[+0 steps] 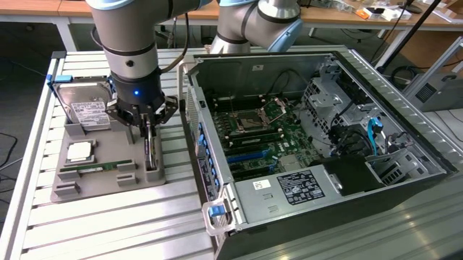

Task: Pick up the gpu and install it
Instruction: 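Pick up the gpu and move the gpu toward the slot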

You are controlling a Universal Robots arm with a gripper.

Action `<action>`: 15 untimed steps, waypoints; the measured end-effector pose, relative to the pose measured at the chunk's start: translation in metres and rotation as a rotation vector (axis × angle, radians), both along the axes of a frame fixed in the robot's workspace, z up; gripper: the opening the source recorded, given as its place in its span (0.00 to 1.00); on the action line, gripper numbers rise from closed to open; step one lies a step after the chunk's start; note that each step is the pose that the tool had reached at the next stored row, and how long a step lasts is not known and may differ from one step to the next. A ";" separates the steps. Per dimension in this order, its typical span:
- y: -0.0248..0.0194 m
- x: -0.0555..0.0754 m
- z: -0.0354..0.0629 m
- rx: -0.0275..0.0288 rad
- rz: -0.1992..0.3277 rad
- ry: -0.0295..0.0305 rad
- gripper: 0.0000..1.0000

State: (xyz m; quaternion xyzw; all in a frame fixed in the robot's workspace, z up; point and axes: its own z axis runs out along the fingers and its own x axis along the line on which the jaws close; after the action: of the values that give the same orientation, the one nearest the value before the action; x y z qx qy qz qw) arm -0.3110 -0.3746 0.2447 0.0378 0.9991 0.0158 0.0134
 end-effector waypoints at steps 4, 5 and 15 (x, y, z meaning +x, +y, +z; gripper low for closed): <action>0.0001 0.000 0.0018 0.0001 0.000 0.0000 0.27; 0.0001 0.000 0.0021 -0.0001 0.000 0.0002 0.27; 0.0004 0.000 0.0044 -0.0001 0.000 0.0003 0.27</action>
State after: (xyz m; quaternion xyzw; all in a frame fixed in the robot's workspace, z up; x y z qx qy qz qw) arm -0.3110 -0.3742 0.2491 0.0378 0.9991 0.0157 0.0133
